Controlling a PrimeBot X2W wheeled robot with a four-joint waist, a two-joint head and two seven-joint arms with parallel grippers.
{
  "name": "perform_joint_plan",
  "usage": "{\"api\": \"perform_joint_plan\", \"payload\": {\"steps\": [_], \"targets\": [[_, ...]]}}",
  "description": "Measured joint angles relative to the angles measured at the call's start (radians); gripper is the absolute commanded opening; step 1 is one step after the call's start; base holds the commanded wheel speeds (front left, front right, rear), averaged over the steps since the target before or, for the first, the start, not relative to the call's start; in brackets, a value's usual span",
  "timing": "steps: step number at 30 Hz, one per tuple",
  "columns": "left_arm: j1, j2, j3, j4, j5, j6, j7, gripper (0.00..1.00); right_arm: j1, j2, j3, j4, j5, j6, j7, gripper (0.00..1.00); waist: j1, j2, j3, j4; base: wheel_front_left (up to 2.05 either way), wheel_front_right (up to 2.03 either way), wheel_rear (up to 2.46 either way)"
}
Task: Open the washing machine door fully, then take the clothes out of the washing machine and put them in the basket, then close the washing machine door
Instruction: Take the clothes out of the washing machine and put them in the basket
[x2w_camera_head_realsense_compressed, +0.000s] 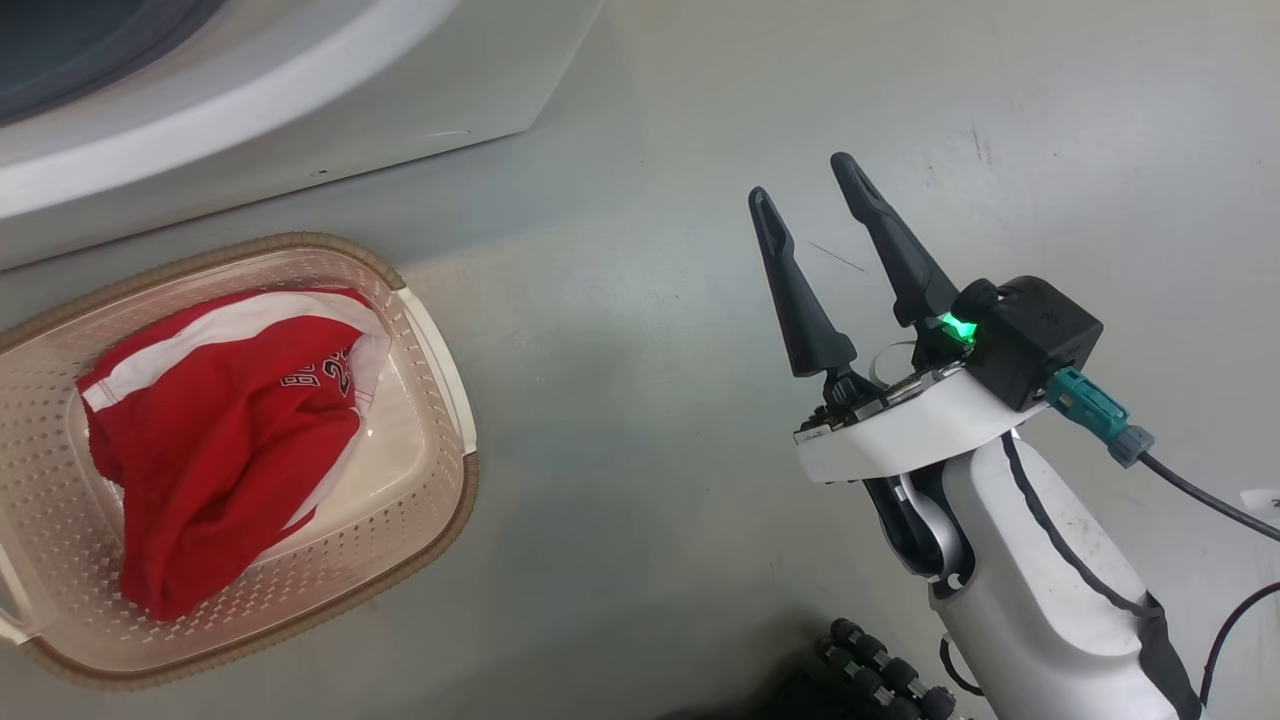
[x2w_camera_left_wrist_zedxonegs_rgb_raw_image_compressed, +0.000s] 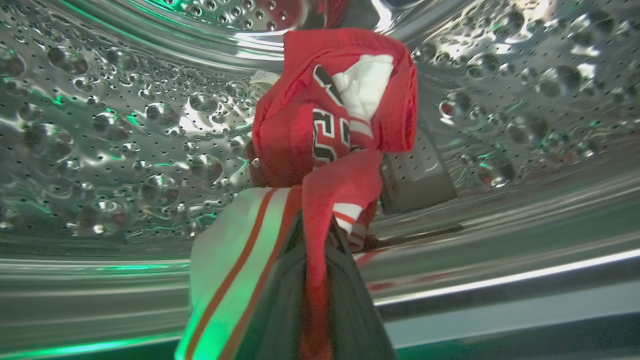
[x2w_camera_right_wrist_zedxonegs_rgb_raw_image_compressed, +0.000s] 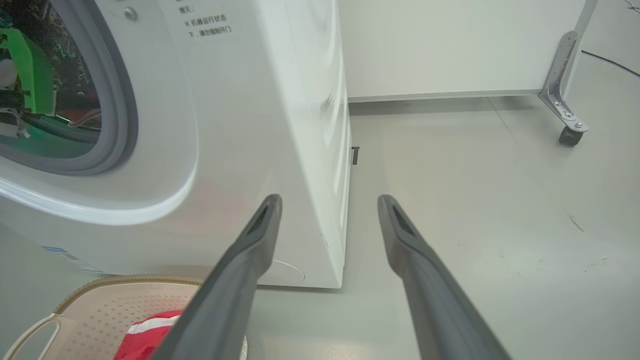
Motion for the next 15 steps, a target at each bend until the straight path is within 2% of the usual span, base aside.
{"api": "perform_joint_plan", "payload": {"steps": [7, 15], "targets": [[0.004, -0.088, 0.060, 0.001, -0.080, 0.016, -0.098, 0.00, -0.011, -0.001, -0.008, 0.012, -0.005, -0.002, 0.000, 1.00, 0.0000, 0.0000, -0.015, 0.018, 0.00, 0.00, 0.00], [0.068, -0.160, 0.101, -0.021, -0.140, 0.019, -0.248, 0.00, -0.011, -0.001, -0.013, 0.029, -0.030, -0.002, 0.000, 1.00, 0.0000, 0.0000, -0.049, 0.040, 0.00, 0.00, 0.00]]}}
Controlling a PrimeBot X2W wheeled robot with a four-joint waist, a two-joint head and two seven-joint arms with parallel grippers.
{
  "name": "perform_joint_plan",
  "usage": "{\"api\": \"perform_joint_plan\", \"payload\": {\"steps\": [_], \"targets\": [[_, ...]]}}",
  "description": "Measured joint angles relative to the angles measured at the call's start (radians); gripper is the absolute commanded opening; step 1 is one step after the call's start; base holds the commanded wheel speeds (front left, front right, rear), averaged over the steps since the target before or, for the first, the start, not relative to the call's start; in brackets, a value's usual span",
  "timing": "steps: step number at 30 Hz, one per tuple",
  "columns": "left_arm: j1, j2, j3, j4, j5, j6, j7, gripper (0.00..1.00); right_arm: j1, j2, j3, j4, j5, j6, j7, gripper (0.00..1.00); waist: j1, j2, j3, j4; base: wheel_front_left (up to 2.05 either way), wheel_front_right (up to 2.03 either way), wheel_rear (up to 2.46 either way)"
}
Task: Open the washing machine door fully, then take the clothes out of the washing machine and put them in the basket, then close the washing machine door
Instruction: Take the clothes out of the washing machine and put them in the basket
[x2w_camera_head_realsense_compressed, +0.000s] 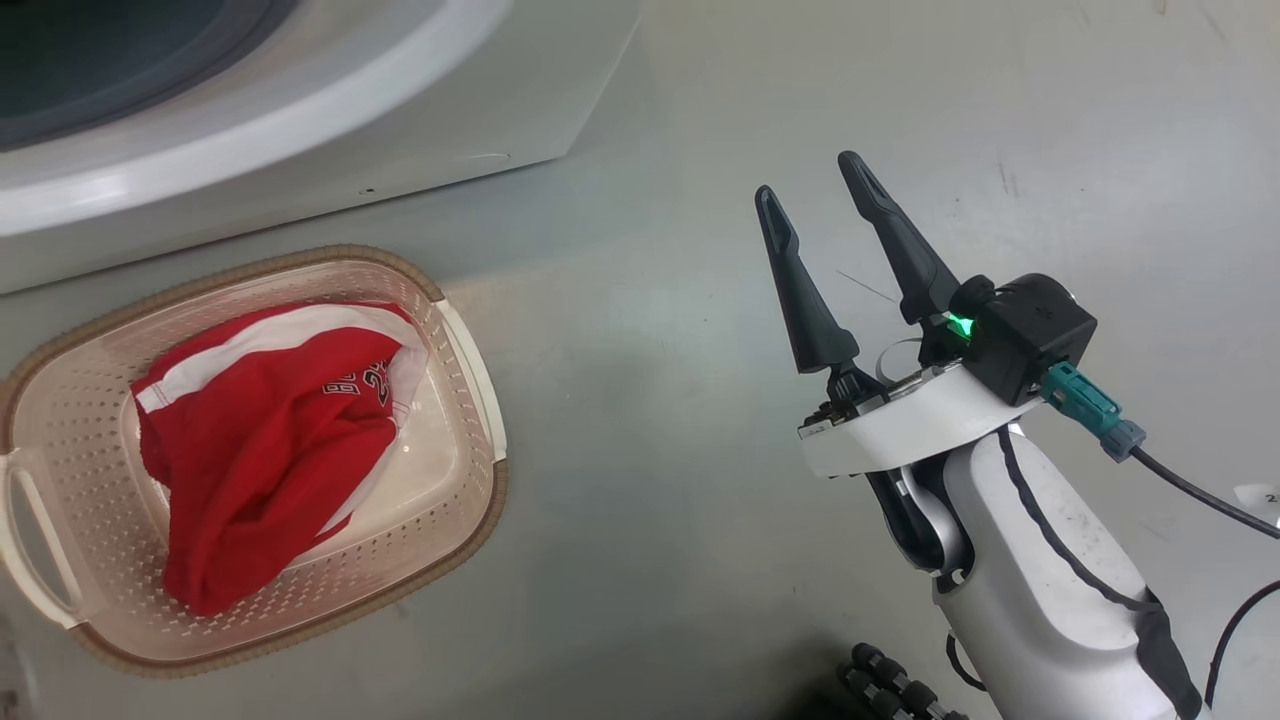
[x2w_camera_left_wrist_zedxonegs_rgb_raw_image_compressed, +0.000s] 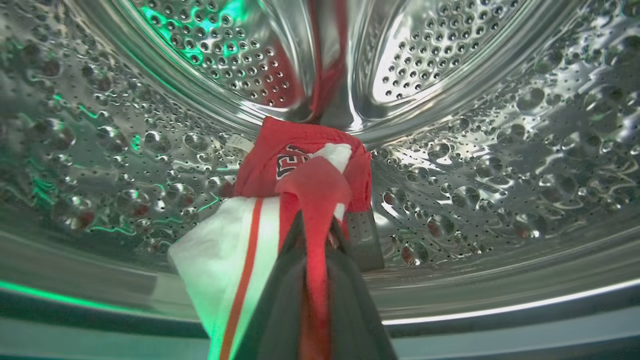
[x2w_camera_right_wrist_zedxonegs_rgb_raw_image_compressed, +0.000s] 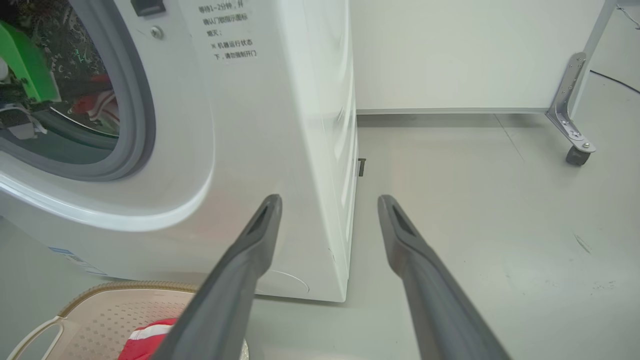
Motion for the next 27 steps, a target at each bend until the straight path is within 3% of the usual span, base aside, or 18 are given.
{"api": "perform_joint_plan", "payload": {"steps": [16, 27], "targets": [[0.214, -0.147, -0.021, -0.087, -0.028, -0.015, -0.287, 0.00, 0.032, -0.001, -0.036, 0.050, -0.052, 0.009, 0.000, 1.00, -0.0001, 0.0000, -0.103, 0.058, 0.00, 0.00, 0.00], [0.351, -0.206, -0.052, -0.171, -0.021, -0.015, -0.423, 0.00, 0.073, -0.003, -0.064, 0.078, -0.080, 0.018, 0.000, 1.00, -0.0001, 0.0000, -0.189, 0.108, 0.00, 0.00, 0.00]]}}
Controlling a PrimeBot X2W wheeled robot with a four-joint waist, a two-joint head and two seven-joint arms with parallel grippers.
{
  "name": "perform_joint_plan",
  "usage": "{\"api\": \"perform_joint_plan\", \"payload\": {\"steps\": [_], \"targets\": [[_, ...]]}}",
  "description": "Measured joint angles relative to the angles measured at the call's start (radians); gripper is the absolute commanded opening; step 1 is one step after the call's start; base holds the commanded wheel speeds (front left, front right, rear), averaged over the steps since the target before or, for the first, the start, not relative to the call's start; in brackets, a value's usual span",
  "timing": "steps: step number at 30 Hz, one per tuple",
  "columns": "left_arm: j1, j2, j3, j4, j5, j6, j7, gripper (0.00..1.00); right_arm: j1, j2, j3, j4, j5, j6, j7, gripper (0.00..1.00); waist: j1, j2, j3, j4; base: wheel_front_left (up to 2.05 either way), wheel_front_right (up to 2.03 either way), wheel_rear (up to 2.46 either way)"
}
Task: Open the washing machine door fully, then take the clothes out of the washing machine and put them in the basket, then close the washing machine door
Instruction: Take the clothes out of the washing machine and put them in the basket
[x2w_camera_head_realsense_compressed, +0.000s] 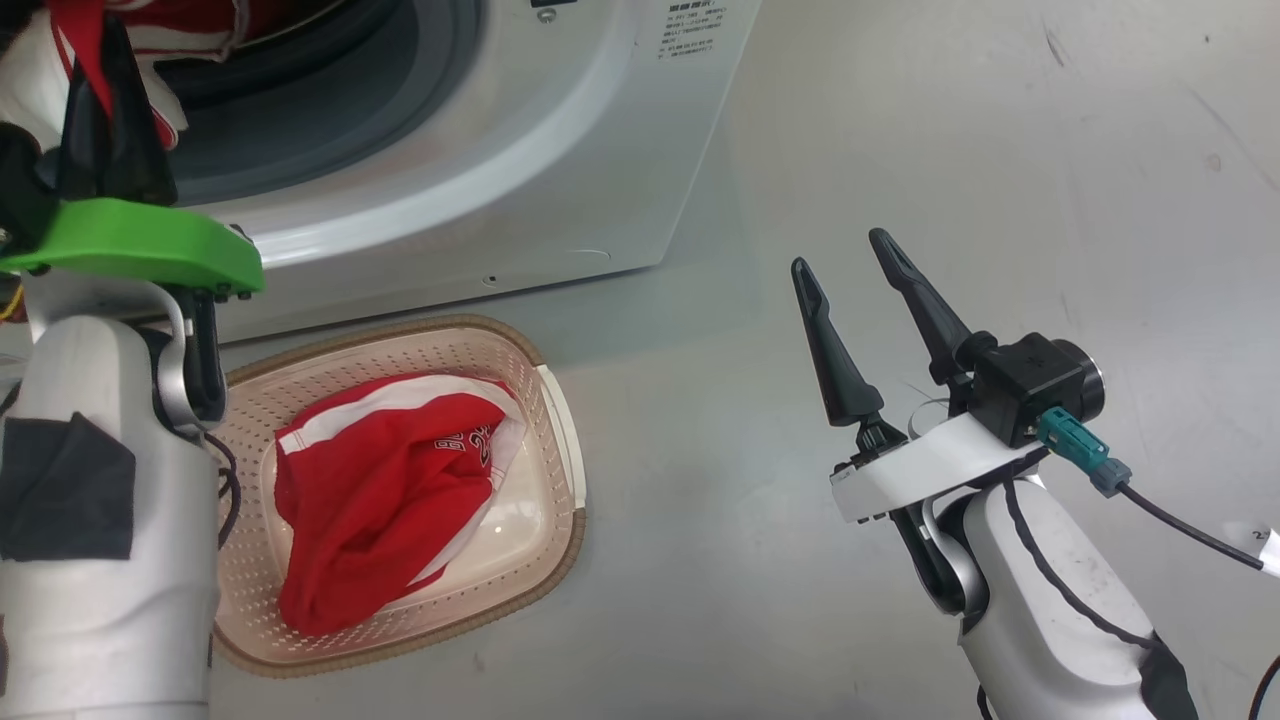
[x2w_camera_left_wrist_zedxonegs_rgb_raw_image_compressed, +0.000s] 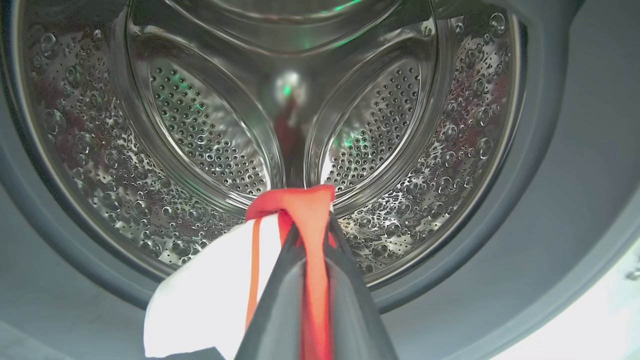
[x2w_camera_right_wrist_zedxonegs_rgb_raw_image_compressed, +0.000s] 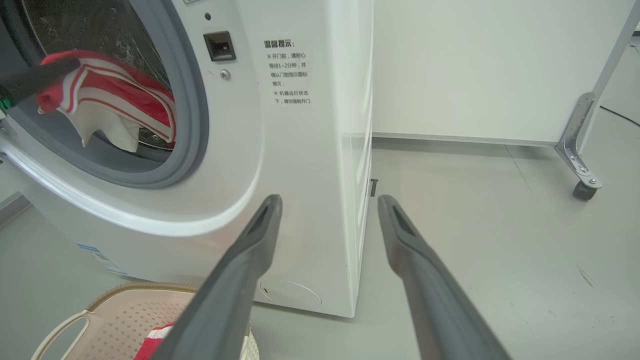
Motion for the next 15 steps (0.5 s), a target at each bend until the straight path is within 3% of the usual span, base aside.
{"api": "perform_joint_plan", "payload": {"steps": [15], "targets": [[0.175, -0.029, -0.030, -0.221, 0.033, 0.006, -0.034, 0.00, 0.096, 0.000, -0.040, 0.047, -0.007, 0.017, 0.000, 1.00, 0.0000, 0.0000, -0.165, 0.053, 0.00, 0.00, 0.00]]}}
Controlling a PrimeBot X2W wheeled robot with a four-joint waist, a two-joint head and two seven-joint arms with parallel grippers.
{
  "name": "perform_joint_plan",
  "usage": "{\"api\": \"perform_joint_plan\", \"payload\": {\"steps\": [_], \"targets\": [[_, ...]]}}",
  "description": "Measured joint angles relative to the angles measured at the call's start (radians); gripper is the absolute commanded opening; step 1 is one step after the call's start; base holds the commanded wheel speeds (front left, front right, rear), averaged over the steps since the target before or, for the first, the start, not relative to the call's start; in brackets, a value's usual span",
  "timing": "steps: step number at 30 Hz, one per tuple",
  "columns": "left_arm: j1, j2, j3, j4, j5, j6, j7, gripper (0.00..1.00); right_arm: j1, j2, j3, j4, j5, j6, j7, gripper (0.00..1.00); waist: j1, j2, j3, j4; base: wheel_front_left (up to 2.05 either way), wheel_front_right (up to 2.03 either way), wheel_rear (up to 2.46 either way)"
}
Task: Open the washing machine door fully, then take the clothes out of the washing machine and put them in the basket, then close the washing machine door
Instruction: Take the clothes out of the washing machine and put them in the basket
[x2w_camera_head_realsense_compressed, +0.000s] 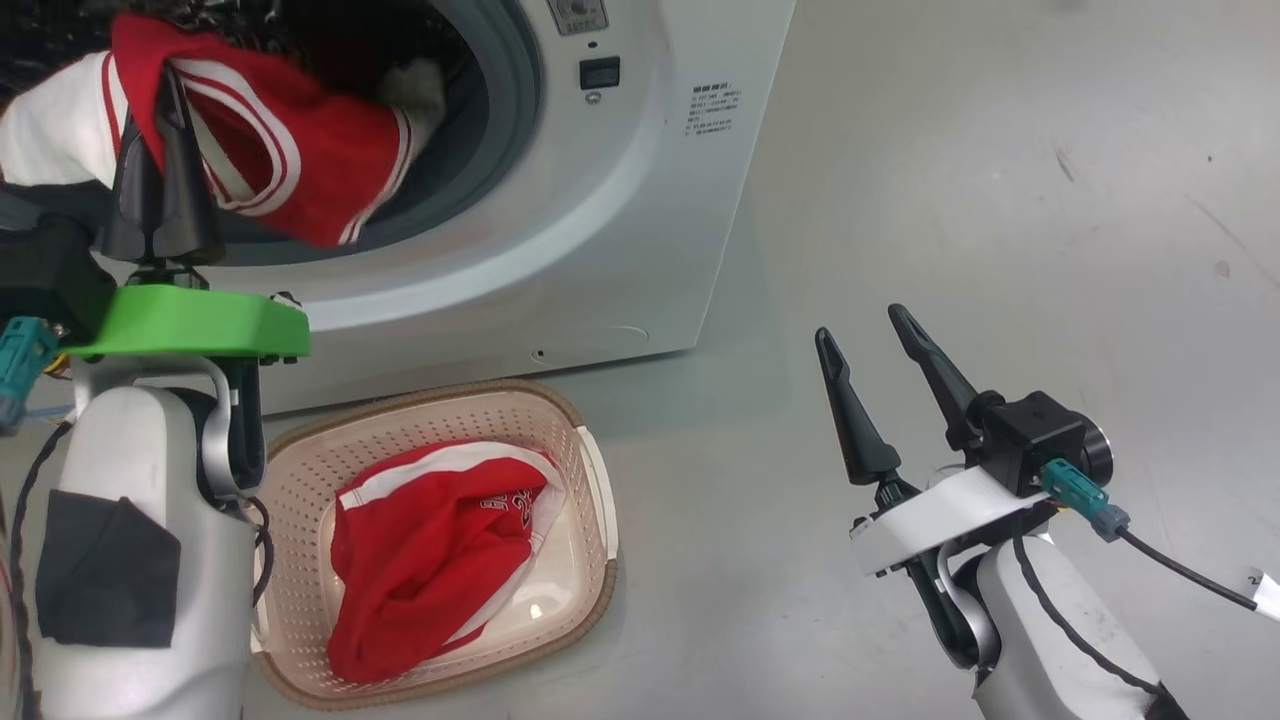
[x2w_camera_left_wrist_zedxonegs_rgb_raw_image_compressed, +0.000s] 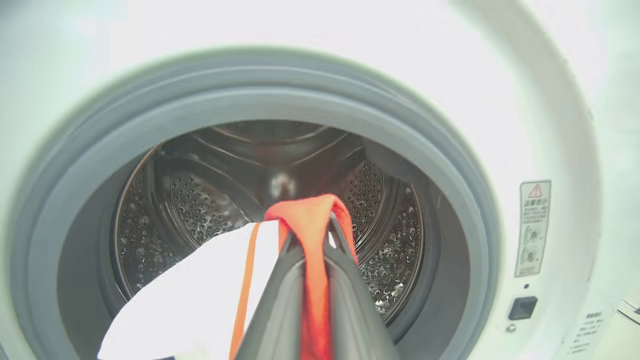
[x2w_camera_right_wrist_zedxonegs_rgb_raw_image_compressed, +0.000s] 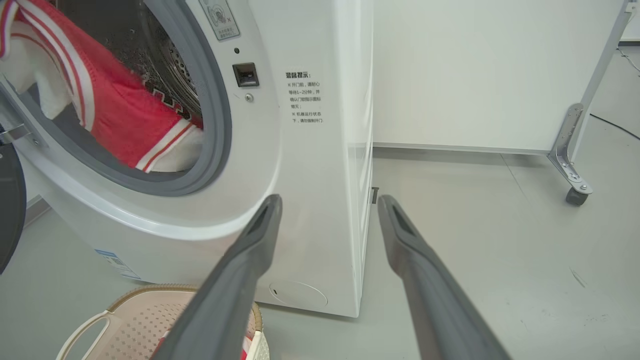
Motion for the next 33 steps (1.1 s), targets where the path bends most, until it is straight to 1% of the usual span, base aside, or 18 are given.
{"api": "perform_joint_plan", "payload": {"steps": [17, 23, 25, 27, 33], "targets": [[0.110, -0.005, 0.000, -0.326, 0.034, 0.027, -0.005, 0.00, 0.084, 0.000, -0.007, 0.011, 0.000, 0.003, 0.000, 1.00, 0.0000, 0.0000, -0.162, -0.005, 0.00, 0.00, 0.00], [0.173, -0.006, -0.027, -0.390, 0.038, 0.029, -0.006, 0.00, 0.099, 0.001, -0.009, 0.009, 0.000, 0.004, 0.000, 1.00, 0.0000, 0.0000, -0.182, -0.007, 0.00, 0.00, 0.00], [0.200, -0.007, -0.034, -0.400, 0.039, 0.030, -0.006, 0.00, 0.099, 0.001, -0.009, 0.006, 0.000, 0.009, 0.000, 1.00, 0.0000, 0.0000, -0.185, -0.007, 0.00, 0.00, 0.00], [0.230, -0.007, -0.038, -0.411, 0.039, 0.039, -0.005, 0.00, 0.099, 0.001, -0.009, 0.003, 0.000, 0.009, 0.000, 1.00, 0.0000, 0.0000, -0.187, -0.008, 0.00, 0.00, 0.00], [0.328, -0.008, -0.066, -0.407, 0.029, 0.052, 0.035, 0.00, 0.100, 0.001, -0.012, -0.002, 0.000, 0.009, 0.000, 1.00, 0.0000, 0.0000, -0.188, -0.008, 0.00, 0.00, 0.00]]}}
